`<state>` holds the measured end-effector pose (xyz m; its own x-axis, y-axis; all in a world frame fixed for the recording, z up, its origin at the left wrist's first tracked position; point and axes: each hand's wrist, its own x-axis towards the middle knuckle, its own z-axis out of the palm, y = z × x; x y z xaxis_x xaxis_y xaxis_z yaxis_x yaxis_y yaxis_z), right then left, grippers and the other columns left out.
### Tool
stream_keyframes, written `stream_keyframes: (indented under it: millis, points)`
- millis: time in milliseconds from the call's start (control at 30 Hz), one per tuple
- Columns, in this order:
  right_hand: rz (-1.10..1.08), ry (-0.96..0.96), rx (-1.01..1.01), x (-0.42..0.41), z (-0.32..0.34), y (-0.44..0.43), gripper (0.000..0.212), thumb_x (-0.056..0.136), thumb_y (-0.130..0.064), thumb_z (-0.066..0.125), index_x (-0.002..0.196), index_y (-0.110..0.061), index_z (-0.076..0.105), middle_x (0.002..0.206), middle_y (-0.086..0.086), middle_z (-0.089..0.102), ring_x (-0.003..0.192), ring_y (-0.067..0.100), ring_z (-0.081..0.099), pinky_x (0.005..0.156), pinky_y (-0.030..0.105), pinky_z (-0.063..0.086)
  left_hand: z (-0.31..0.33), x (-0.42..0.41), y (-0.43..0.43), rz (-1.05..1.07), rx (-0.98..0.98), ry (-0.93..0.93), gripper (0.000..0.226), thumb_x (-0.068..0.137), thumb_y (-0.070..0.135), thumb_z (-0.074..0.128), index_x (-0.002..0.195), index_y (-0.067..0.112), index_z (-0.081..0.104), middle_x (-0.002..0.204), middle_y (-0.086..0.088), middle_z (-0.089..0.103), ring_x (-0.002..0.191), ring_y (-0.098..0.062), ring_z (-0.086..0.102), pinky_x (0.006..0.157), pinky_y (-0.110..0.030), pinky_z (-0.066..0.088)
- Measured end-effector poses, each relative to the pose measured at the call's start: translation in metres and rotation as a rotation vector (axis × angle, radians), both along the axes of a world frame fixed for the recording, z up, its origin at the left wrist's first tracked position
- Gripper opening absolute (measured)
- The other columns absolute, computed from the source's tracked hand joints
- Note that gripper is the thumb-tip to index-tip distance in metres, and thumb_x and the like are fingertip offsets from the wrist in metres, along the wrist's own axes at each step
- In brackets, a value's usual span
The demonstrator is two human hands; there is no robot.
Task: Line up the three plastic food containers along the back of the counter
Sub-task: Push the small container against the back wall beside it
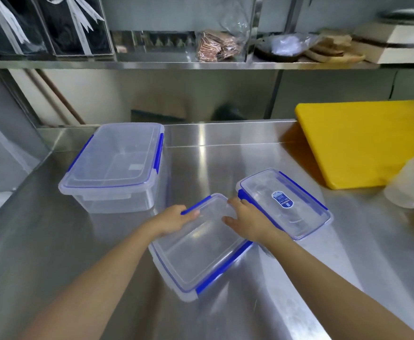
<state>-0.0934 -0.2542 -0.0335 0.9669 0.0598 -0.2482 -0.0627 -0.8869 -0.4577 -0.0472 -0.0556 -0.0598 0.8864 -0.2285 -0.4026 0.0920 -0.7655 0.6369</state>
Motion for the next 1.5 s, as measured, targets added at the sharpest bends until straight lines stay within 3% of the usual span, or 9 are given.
stream_keyframes:
  millis: [167, 333, 533, 667, 833, 933, 1067, 1233, 1500]
  points:
    - [-0.004, -0.109, -0.068, 0.009, -0.01, 0.006, 0.048, 0.093, -0.035, 0.044, 0.137, -0.015, 0.037, 0.133, 0.011, 0.05, 0.118, 0.03, 0.048, 0.099, 0.04, 0.038, -0.017, -0.012, -0.007, 0.285, -0.091, -0.007, 0.043, 0.089, 0.054, 0.044, 0.083, 0.012, 0.053, 0.089, -0.01, 0.059, 0.08, -0.027, 0.056, 0.067, -0.032, 0.037]
    - [-0.095, -0.17, 0.036, 0.017, -0.018, 0.015, 0.051, 0.092, -0.032, 0.047, 0.136, -0.007, 0.036, 0.138, 0.012, 0.043, 0.123, 0.03, 0.043, 0.1, 0.039, 0.039, -0.035, -0.013, -0.01, 0.785, -0.598, 0.221, 0.076, 0.071, 0.06, 0.058, 0.127, 0.009, 0.049, 0.127, -0.013, 0.06, 0.111, -0.033, 0.059, 0.098, -0.043, 0.047]
    - [-0.304, -0.027, 0.175, 0.021, -0.024, 0.015, 0.059, 0.089, -0.044, 0.048, 0.135, -0.011, 0.031, 0.123, 0.012, 0.055, 0.108, 0.033, 0.057, 0.088, 0.045, 0.049, -0.029, -0.017, -0.001, 0.935, -0.727, 0.126, 0.053, 0.077, 0.028, 0.071, 0.117, 0.004, 0.045, 0.118, -0.017, 0.059, 0.099, -0.03, 0.062, 0.072, -0.037, 0.053]
    - [-0.315, -0.045, 0.198, 0.017, -0.026, 0.018, 0.051, 0.092, -0.043, 0.046, 0.13, -0.011, 0.035, 0.117, 0.013, 0.062, 0.102, 0.033, 0.061, 0.083, 0.044, 0.049, -0.009, -0.056, -0.007, 0.575, -0.175, -0.16, 0.059, 0.07, 0.048, 0.073, 0.108, 0.021, 0.038, 0.115, 0.002, 0.04, 0.111, -0.021, 0.045, 0.097, -0.037, 0.038]
    - [-0.314, -0.117, 0.095, 0.028, -0.029, 0.024, 0.038, 0.094, -0.042, 0.04, 0.116, -0.012, 0.037, 0.098, 0.01, 0.062, 0.072, 0.026, 0.051, 0.062, 0.034, 0.04, -0.002, -0.073, -0.016, 0.137, 0.224, -0.354, 0.098, 0.062, 0.07, 0.064, 0.138, 0.023, 0.025, 0.141, 0.001, 0.026, 0.133, -0.019, 0.025, 0.104, -0.028, 0.022]
    - [-0.281, -0.141, -0.011, 0.043, -0.03, 0.027, 0.036, 0.096, -0.042, 0.033, 0.111, -0.009, 0.038, 0.104, 0.014, 0.061, 0.077, 0.032, 0.057, 0.063, 0.038, 0.045, -0.007, -0.057, -0.015, 0.027, 0.269, -0.468, 0.094, 0.073, 0.069, 0.053, 0.143, 0.011, 0.026, 0.153, -0.003, 0.026, 0.14, -0.019, 0.026, 0.114, -0.028, 0.021]
    - [-0.253, -0.126, -0.035, 0.076, -0.029, 0.028, 0.037, 0.097, -0.037, 0.033, 0.114, -0.005, 0.039, 0.114, 0.018, 0.058, 0.08, 0.033, 0.055, 0.063, 0.036, 0.041, -0.01, -0.025, -0.016, -0.054, 0.405, -0.5, 0.094, 0.077, 0.075, 0.023, 0.125, 0.001, 0.056, 0.131, -0.01, 0.06, 0.119, -0.02, 0.059, 0.103, -0.033, 0.04]
    - [-0.176, -0.067, 0.089, 0.123, -0.031, 0.029, 0.05, 0.093, -0.034, 0.045, 0.13, -0.002, 0.035, 0.136, 0.017, 0.041, 0.119, 0.037, 0.047, 0.095, 0.042, 0.042, -0.016, 0.03, -0.017, -0.057, 0.262, -0.445, 0.088, 0.089, 0.06, 0.031, 0.147, 0.008, -0.01, 0.159, -0.005, -0.015, 0.146, -0.016, -0.013, 0.113, -0.026, -0.01]
    - [-0.148, -0.066, 0.017, 0.19, -0.037, 0.021, 0.06, 0.096, -0.041, 0.032, 0.14, -0.003, 0.019, 0.152, 0.011, 0.023, 0.124, 0.037, 0.044, 0.097, 0.047, 0.039, -0.015, 0.113, -0.029, -0.117, 0.266, -0.299, 0.085, 0.093, 0.052, 0.034, 0.145, 0.007, -0.016, 0.158, -0.007, -0.021, 0.144, -0.018, -0.02, 0.115, -0.031, -0.012]
